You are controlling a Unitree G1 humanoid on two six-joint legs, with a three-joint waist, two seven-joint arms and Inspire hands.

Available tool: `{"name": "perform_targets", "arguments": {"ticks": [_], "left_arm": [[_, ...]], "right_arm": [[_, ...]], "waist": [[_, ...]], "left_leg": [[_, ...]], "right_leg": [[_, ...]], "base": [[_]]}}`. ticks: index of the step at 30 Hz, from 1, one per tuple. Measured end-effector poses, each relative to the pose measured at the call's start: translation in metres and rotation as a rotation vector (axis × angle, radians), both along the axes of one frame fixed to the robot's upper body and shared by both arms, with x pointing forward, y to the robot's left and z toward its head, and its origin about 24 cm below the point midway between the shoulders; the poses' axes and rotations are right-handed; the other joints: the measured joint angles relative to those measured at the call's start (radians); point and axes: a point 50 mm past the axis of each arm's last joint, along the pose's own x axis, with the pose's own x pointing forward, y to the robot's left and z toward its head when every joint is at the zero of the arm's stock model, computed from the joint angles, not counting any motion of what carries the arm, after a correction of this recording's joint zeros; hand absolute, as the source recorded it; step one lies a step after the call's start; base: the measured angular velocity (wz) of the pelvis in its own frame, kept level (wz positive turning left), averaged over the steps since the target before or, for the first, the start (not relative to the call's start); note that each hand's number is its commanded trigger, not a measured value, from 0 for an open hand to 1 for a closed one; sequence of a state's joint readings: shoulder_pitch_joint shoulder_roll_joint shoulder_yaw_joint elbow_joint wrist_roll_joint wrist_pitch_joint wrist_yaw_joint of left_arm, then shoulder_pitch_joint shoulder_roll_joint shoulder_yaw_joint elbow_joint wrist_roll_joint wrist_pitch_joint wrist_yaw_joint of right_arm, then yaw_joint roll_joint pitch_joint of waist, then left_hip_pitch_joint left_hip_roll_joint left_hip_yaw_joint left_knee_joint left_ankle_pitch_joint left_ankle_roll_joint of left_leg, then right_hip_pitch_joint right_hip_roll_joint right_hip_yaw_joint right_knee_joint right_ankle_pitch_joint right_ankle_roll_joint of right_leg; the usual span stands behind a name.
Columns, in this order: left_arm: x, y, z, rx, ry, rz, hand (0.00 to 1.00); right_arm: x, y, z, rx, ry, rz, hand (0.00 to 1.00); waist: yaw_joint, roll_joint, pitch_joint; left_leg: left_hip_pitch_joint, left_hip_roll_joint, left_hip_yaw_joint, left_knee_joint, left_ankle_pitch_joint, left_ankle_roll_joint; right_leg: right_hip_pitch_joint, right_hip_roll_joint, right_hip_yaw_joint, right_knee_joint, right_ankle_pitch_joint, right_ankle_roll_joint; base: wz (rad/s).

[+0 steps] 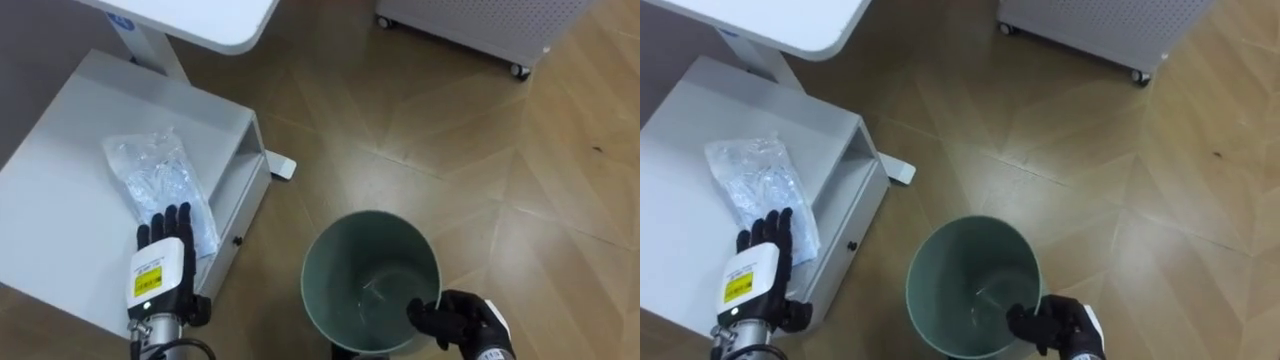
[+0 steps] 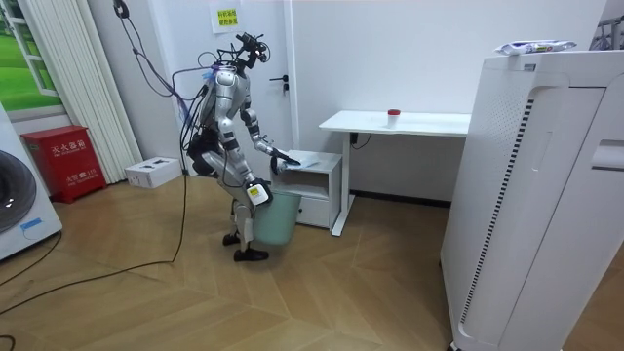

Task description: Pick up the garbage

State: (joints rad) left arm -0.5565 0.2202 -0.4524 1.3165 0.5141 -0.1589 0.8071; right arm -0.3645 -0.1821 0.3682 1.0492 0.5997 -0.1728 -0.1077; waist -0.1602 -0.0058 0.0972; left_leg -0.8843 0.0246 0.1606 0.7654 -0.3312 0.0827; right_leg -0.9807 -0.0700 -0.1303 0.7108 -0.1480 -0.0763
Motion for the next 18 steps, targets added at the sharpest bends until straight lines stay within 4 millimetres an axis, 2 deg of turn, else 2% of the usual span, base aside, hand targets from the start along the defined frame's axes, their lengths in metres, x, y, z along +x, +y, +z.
{"name": "perform_targets", "arguments": {"ticks": [7,18], "left_arm": [[0.013,0.013,0.019,0.049,-0.067,0.018,1.00],[0.013,0.016,0.019,0.089,-0.054,0.031,1.00]], "right_arm": [[0.008,0.006,0.004,0.017,0.012,0.014,1.00],[0.004,0.011,-0.001,0.027,0.054,0.022,1.00]], "waist": [[0.006,-0.002,-0.0014],[0.010,-0.003,-0.0017]], "left_leg": [[0.008,-0.001,-0.001,-0.004,0.004,-0.002],[0.047,-0.003,0.003,-0.044,0.016,-0.001]], "right_leg": [[0.011,-0.004,-0.006,-0.010,0.003,-0.002],[0.046,-0.001,-0.004,-0.038,0.011,0.001]], "base": [[0.03],[-0.01]]}}
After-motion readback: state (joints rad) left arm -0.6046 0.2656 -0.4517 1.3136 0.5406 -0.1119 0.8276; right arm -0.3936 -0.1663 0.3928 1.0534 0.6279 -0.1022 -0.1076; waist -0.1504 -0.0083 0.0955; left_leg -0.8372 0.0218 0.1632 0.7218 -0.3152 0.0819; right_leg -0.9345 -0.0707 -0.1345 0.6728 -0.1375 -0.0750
